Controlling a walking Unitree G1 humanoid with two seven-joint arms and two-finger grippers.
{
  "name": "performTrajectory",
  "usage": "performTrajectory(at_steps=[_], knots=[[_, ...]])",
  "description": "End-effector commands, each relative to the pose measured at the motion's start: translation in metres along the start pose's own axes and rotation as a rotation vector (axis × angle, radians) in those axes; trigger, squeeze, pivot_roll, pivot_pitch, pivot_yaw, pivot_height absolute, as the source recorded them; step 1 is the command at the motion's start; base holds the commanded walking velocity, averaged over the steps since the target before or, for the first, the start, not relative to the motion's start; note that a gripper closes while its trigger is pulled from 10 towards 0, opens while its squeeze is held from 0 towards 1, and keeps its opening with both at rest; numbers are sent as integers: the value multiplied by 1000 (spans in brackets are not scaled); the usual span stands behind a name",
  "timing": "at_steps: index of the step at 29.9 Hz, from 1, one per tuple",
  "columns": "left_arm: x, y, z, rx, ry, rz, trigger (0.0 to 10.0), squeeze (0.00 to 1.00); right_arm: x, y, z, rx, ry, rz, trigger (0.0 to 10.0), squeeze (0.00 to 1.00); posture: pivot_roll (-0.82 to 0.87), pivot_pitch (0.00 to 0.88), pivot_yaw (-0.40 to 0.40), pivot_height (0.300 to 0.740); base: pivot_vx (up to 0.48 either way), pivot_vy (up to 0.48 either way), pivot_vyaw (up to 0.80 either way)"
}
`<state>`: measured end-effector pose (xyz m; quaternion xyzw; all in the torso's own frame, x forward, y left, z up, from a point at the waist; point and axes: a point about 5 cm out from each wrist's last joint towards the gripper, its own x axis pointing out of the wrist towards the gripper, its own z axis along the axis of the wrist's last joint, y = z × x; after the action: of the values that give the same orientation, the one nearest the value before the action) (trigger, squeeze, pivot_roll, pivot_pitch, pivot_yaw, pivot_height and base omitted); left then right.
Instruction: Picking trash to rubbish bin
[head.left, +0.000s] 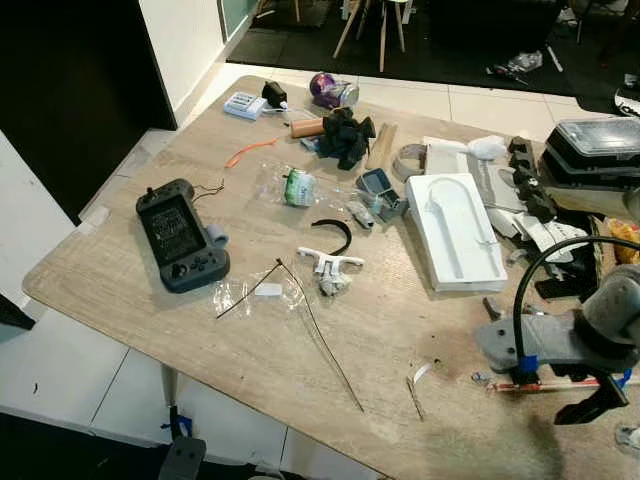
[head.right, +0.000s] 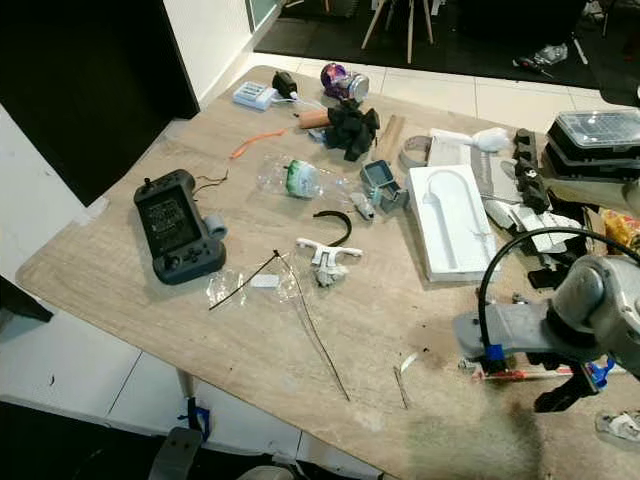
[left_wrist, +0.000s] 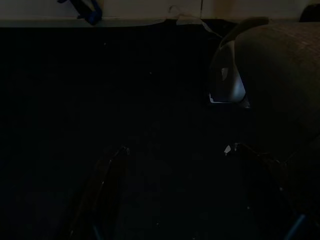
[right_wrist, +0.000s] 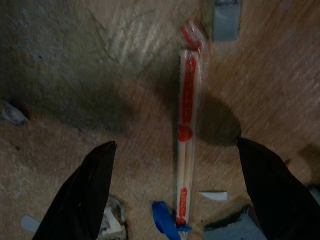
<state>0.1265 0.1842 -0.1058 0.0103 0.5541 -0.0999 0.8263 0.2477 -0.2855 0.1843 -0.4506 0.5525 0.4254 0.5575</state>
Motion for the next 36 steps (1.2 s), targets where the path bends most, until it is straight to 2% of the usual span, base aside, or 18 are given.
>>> performTrajectory(at_steps=[1, 6, 15, 16, 17, 22, 36], knots=[[8, -56, -11, -21, 38, -197, 10000, 0, 17, 7, -8, 27, 44, 56, 10000, 0, -133, 163, -51, 740, 0, 0, 0], [8, -56, -11, -14, 39, -199, 10000, 0, 17, 7, -8, 37, 50, 21, 10000, 0, -137, 161, -48, 740, 0, 0, 0], [8, -56, -11, -14, 36, -200, 10000, 0, 26, 16, -1, 31, 25, 62, 10000, 0, -137, 161, -48, 740, 0, 0, 0], [8, -56, -11, -14, 36, -200, 10000, 0, 26, 16, 1, 36, 10, 67, 2392, 0, -137, 161, -48, 740, 0, 0, 0], [8, -56, -11, -14, 36, -200, 10000, 0, 26, 17, 3, 42, -5, 75, 0, 0, -133, 168, -46, 740, 0, 0, 0], [8, -56, -12, -17, 38, -201, 10000, 0, 27, 26, 8, 41, -32, 134, 0, 0, -130, 173, -47, 740, 0, 0, 0], [8, -58, -11, -24, 36, -210, 10000, 0, 24, 29, 8, 49, -19, 129, 0, 0, -133, 183, -57, 740, 0, 0, 0]])
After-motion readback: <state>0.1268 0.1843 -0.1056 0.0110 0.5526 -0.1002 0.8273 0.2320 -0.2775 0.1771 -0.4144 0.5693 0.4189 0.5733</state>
